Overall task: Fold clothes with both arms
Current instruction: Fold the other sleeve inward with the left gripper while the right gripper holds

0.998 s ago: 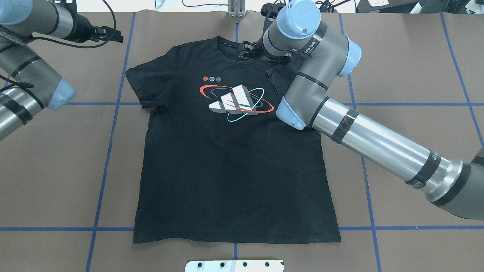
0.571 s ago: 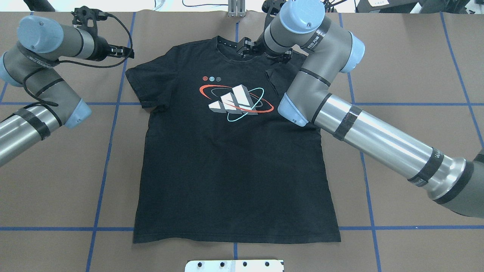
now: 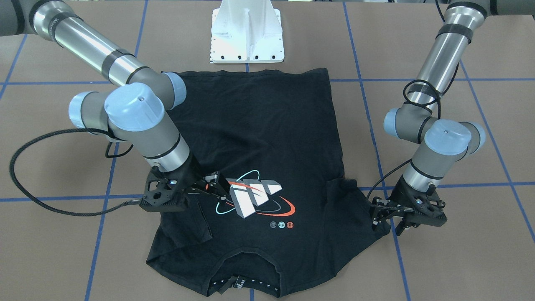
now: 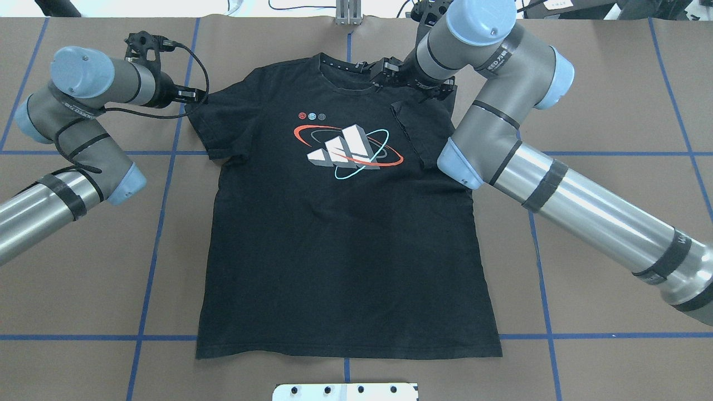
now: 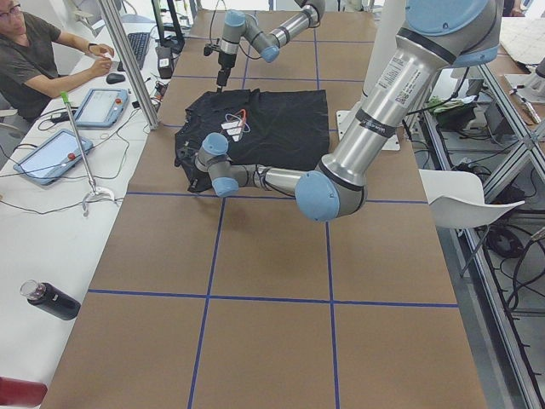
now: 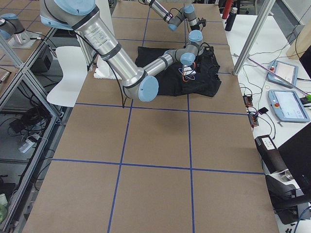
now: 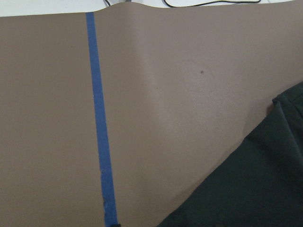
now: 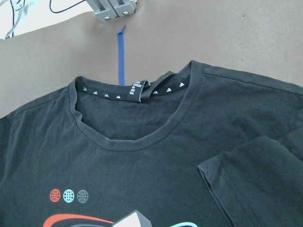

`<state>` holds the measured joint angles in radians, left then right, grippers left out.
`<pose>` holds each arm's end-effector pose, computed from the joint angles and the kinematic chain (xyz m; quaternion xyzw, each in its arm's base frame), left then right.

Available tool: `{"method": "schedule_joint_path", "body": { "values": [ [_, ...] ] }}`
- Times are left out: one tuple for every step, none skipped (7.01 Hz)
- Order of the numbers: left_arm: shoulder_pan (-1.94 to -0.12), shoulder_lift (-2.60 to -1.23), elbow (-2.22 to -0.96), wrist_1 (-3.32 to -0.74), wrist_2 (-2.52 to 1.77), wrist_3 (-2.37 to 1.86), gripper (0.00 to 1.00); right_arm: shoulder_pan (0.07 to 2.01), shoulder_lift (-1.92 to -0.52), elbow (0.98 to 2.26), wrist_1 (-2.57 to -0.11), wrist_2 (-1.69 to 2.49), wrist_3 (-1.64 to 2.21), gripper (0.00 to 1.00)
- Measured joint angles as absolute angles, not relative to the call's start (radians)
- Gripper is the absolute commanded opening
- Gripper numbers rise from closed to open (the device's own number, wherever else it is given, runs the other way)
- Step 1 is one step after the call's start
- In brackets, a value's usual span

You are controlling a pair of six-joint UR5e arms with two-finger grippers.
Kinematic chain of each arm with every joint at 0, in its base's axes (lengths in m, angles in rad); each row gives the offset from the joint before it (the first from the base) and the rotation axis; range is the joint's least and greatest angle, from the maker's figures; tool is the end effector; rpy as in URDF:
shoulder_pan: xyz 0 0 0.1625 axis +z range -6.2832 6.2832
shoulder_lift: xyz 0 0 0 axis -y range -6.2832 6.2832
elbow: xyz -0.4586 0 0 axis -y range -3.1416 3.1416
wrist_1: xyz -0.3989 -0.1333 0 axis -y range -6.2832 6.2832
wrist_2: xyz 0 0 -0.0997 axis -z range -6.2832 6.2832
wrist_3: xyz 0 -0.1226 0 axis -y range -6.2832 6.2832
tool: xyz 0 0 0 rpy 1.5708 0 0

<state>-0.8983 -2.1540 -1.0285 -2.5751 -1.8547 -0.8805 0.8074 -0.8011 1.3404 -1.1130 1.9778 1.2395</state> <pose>0.4228 -0.6898 0.5018 0.2666 0.4337 -0.0188 0.8605 -0.4988 -0.6439 0.2643 0.1029 -0.4901 0.1089 0.8587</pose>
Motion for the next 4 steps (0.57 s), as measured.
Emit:
{"method": "schedule_joint_path", "body": {
  "values": [
    [-0.897,-2.153,-1.024,-2.575,-1.854,-0.881,0.63,0.808,-0.819,1.380,-1.144,1.981,1.239,1.00],
    [-0.896,-2.152,-1.021,-2.575,-1.854,-0.879,0.61,0.808,-0.827,1.401,-1.161,1.983,1.238,1.00],
    [-0.895,-2.150,-1.019,-2.575,-1.854,-0.876,0.55,0.808,-0.830,1.409,-1.167,1.985,1.238,1.00],
    [-0.892,-2.148,-1.019,-2.574,-1.854,-0.873,0.46,0.809,-0.831,1.411,-1.169,1.986,1.238,1.00]
  ]
}}
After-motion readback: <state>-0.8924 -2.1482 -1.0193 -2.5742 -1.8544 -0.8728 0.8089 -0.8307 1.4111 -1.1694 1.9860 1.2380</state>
